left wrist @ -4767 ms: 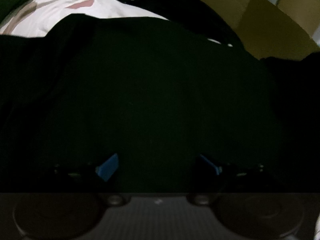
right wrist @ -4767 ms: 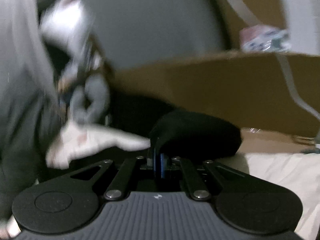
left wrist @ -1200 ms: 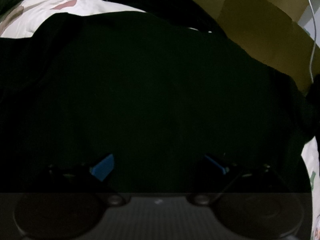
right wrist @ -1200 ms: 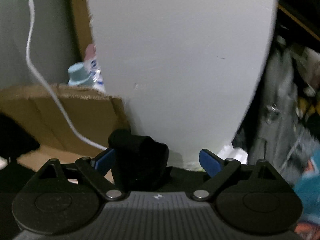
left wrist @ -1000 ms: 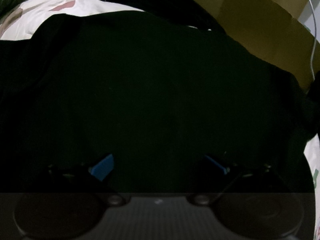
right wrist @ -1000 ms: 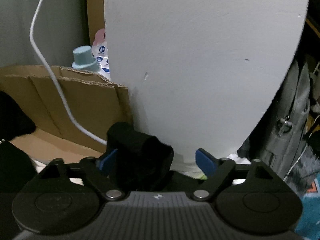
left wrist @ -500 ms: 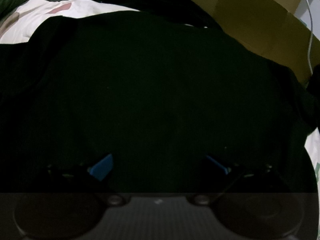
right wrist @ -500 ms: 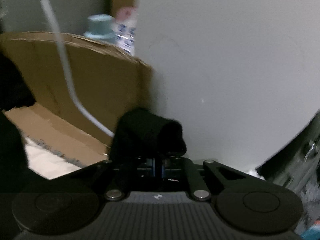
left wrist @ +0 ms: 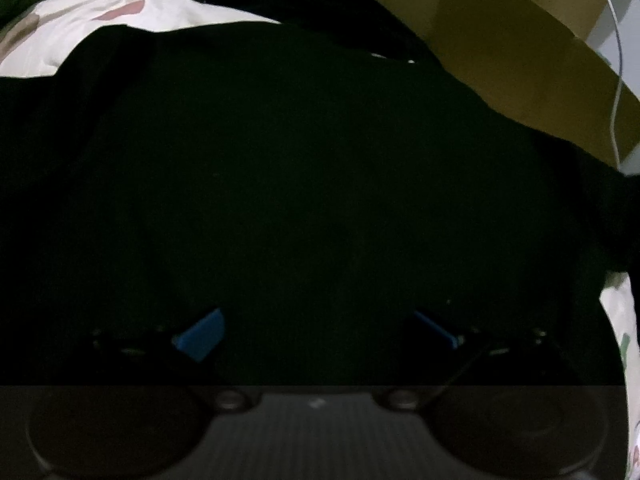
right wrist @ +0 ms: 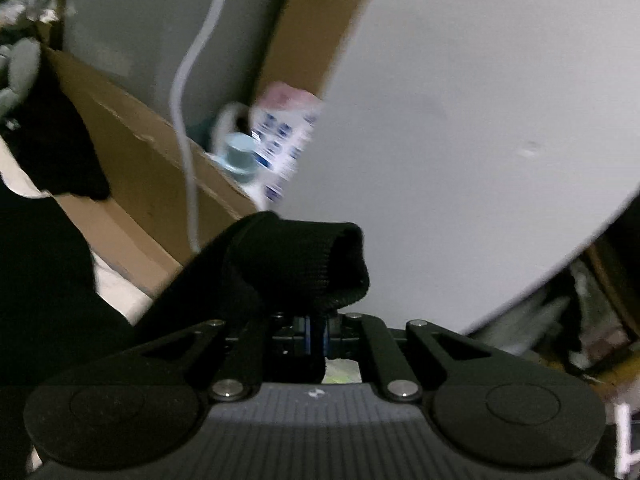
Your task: Fold clothes
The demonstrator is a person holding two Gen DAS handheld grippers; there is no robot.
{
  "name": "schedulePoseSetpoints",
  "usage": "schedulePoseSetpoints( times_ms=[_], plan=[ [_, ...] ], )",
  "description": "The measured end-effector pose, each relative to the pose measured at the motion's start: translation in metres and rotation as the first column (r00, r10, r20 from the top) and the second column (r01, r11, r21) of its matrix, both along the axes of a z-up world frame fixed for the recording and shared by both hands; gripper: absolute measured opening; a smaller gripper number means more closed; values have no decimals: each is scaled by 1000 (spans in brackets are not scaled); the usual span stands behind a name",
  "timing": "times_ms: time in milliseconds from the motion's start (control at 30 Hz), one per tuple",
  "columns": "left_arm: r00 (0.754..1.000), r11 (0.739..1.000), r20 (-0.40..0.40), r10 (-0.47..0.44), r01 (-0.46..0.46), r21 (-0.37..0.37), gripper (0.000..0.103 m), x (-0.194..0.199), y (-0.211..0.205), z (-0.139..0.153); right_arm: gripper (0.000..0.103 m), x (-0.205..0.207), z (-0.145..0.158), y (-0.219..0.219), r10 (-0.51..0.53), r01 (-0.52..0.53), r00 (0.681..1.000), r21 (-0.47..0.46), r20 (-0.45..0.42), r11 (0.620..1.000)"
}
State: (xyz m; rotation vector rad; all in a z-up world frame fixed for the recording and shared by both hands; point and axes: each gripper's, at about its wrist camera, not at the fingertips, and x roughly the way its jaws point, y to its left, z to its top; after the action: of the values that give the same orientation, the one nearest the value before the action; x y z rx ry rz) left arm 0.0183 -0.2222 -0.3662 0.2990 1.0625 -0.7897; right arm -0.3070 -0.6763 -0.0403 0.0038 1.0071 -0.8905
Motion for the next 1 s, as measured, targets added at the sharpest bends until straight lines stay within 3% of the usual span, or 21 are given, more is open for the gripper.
schedulePoseSetpoints(
  times_ms=[233,300,433,633,700,767,933,1000],
  plan=[
    [1000,1000,12,2,-3,13,103,2,-17,-6,6,-31,1,-18,-118,129,986,92,-118,987],
    [1000,1000,15,-3,3,12,103,2,-17,-7,6,-39,-10,-24,-143,170,975,156,-171,973],
    [1000,1000,27,-12,12,21,103,2,-20,-9,6,-51,-29,-33,-173,217,965,227,-197,950],
    [999,999,37,-16,15,36,103,3,-35,-13,9,-66,-73,-45,-227,306,929,261,-292,915],
    [999,999,34,-16,15,36,103,4,-35,-12,13,-71,-90,-48,-248,335,915,255,-320,907],
    [999,999,29,-19,18,33,103,7,-33,-10,34,-75,-99,-50,-273,359,905,240,-326,902],
    [1000,1000,24,-19,18,20,102,-9,0,4,69,-74,-97,-39,-308,364,897,136,-317,921],
    [1000,1000,21,-19,18,16,101,-11,11,6,73,-72,-90,-33,-316,360,903,112,-291,926]
  ],
)
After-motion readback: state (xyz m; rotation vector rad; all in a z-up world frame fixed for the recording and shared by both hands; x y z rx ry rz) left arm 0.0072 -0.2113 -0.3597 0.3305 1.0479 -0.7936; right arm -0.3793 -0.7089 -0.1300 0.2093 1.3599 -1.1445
